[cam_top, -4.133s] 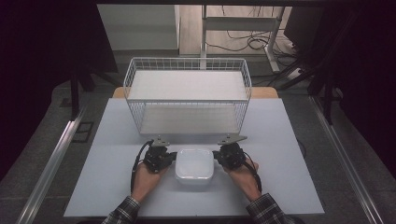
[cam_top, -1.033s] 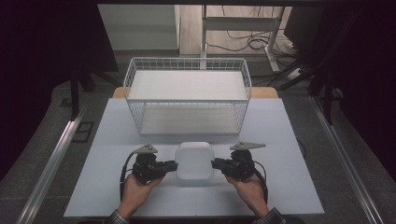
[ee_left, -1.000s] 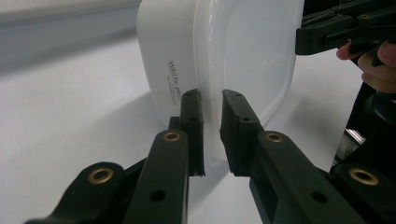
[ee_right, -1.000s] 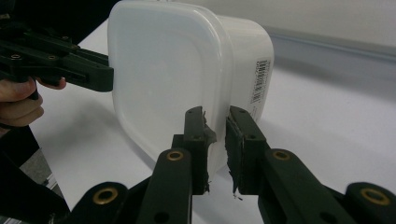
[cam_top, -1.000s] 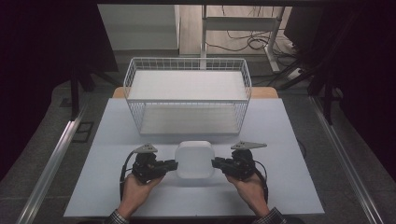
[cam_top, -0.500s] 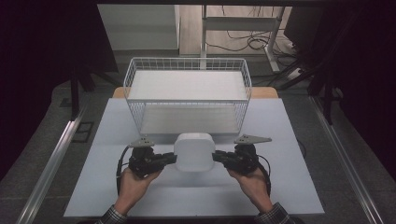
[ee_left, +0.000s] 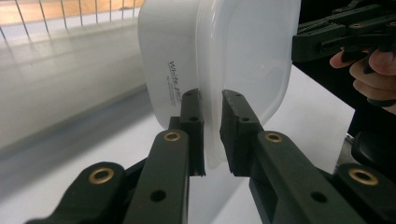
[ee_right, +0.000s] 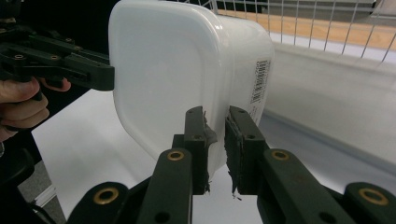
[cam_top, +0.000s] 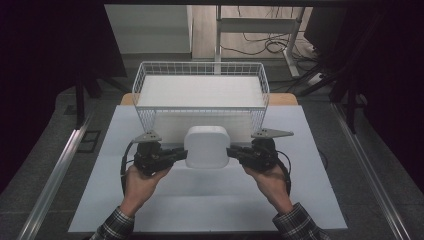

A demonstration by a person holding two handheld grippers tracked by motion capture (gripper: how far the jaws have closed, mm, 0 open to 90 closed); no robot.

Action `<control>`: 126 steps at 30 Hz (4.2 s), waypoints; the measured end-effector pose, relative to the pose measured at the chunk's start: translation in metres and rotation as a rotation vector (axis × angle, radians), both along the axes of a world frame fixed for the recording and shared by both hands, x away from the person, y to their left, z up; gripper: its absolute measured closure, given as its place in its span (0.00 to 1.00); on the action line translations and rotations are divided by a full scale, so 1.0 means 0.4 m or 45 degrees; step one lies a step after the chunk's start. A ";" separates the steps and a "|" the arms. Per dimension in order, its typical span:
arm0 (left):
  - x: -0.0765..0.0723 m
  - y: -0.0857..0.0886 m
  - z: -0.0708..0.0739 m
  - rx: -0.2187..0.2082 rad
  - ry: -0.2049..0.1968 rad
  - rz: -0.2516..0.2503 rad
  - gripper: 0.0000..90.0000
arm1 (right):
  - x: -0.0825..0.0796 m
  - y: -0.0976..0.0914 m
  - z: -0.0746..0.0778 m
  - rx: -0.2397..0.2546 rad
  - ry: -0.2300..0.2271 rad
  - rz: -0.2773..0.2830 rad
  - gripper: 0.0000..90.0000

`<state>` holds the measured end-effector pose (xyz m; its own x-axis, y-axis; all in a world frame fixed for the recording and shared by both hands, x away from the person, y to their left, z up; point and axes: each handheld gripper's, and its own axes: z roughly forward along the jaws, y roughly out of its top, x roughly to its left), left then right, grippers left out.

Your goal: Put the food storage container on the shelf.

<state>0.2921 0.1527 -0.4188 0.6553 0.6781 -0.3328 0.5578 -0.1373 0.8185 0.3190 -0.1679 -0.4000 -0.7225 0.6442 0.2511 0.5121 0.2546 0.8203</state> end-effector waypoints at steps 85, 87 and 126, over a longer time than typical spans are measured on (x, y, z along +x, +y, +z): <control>0.336 0.037 0.257 -0.059 0.000 0.191 0.66 | 0.358 0.119 0.259 0.044 -0.009 -0.147 0.66; 0.339 0.037 0.256 -0.060 0.006 0.192 0.64 | 0.359 0.125 0.256 0.023 -0.020 -0.154 0.65; 0.332 0.020 0.276 0.059 -0.147 0.102 0.17 | 0.344 0.163 0.272 -0.134 -0.077 -0.107 0.19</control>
